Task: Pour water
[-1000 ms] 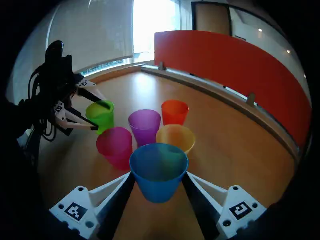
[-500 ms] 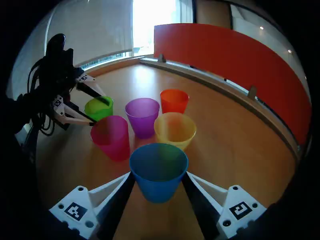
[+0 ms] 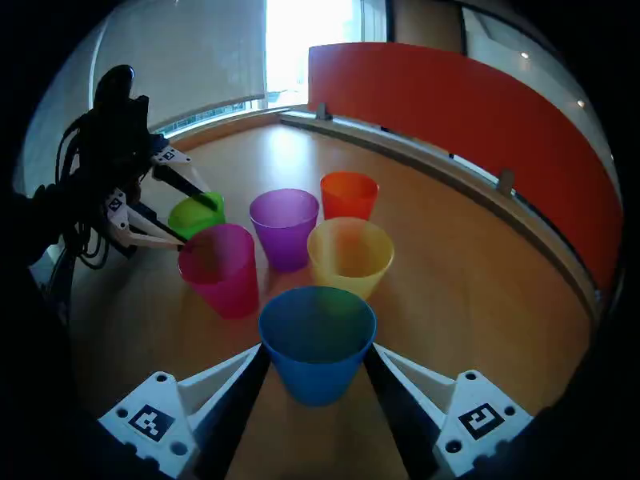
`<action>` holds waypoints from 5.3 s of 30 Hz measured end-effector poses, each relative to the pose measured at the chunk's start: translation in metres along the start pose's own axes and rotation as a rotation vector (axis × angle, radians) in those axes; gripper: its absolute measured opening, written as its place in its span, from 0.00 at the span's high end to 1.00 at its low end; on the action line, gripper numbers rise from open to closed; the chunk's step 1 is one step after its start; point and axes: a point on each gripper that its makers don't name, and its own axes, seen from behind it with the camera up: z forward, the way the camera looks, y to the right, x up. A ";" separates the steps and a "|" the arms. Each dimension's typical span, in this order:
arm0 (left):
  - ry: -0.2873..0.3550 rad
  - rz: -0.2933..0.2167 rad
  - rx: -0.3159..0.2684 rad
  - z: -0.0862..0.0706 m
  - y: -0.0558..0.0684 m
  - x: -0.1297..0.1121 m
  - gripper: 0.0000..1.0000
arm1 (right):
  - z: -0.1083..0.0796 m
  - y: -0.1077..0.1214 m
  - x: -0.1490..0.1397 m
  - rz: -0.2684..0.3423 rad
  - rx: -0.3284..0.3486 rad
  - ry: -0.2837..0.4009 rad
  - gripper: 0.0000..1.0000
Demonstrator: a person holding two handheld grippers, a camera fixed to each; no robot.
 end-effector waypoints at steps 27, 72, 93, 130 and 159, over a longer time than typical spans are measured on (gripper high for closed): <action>-0.033 -0.006 0.006 -0.002 0.002 -0.015 0.11 | -0.007 0.003 -0.021 0.009 -0.018 -0.041 0.13; 0.187 -0.191 0.357 -0.121 -0.039 -0.023 0.11 | -0.121 0.017 -0.048 0.121 -0.325 0.167 0.04; 0.407 -0.266 0.606 -0.182 -0.056 -0.010 0.11 | -0.180 0.048 -0.039 0.163 -0.681 0.441 0.03; 0.548 -0.198 0.866 -0.210 -0.069 0.018 0.11 | -0.216 0.082 -0.019 0.424 -0.802 0.630 0.04; 0.542 -0.247 0.862 -0.174 -0.088 -0.009 0.11 | -0.226 0.087 -0.016 0.424 -0.836 0.611 0.04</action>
